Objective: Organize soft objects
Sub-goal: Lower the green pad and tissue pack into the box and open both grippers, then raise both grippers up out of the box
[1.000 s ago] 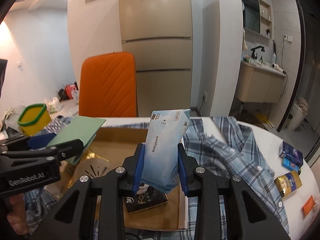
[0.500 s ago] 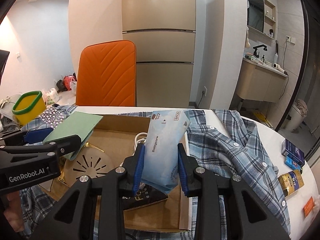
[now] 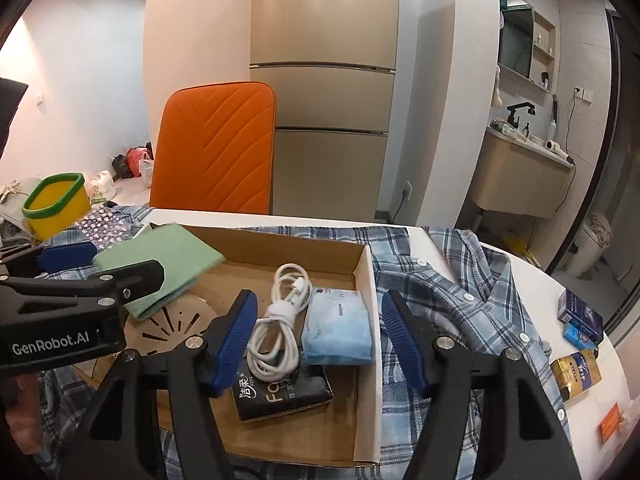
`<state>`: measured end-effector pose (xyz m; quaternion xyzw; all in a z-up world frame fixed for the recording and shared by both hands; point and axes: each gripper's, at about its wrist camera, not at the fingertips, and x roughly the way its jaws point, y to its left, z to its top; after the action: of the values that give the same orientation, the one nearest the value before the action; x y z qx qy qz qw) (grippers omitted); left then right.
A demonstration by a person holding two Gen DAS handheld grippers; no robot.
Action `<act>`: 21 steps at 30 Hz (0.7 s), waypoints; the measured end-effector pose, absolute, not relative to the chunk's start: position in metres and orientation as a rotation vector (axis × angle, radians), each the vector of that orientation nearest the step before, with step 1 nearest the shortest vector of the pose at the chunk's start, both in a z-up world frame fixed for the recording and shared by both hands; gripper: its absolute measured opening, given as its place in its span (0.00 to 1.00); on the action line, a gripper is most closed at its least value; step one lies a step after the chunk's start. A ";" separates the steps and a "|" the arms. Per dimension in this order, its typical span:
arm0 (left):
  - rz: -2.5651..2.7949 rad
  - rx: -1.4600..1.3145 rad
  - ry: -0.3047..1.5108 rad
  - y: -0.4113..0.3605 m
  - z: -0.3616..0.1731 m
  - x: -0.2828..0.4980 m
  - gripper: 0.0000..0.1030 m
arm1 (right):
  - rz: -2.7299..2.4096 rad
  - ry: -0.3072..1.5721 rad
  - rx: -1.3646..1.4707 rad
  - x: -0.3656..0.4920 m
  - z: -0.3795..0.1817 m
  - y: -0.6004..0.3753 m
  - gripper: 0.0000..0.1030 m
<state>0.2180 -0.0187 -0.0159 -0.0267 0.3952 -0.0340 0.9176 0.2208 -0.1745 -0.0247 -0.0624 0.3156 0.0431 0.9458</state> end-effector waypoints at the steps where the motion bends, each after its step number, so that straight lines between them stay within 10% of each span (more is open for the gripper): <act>1: -0.071 -0.056 0.812 -0.018 -0.016 0.218 0.81 | 0.088 0.644 -0.126 0.221 -0.025 -0.175 0.65; 21: -0.082 -0.039 0.744 -0.020 0.005 0.200 0.81 | 0.073 0.613 -0.099 0.215 -0.010 -0.183 0.65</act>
<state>0.2003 -0.0202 0.0048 -0.0193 0.3632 -0.0398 0.9306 0.2146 -0.1825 -0.0097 -0.0485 0.3013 0.0358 0.9516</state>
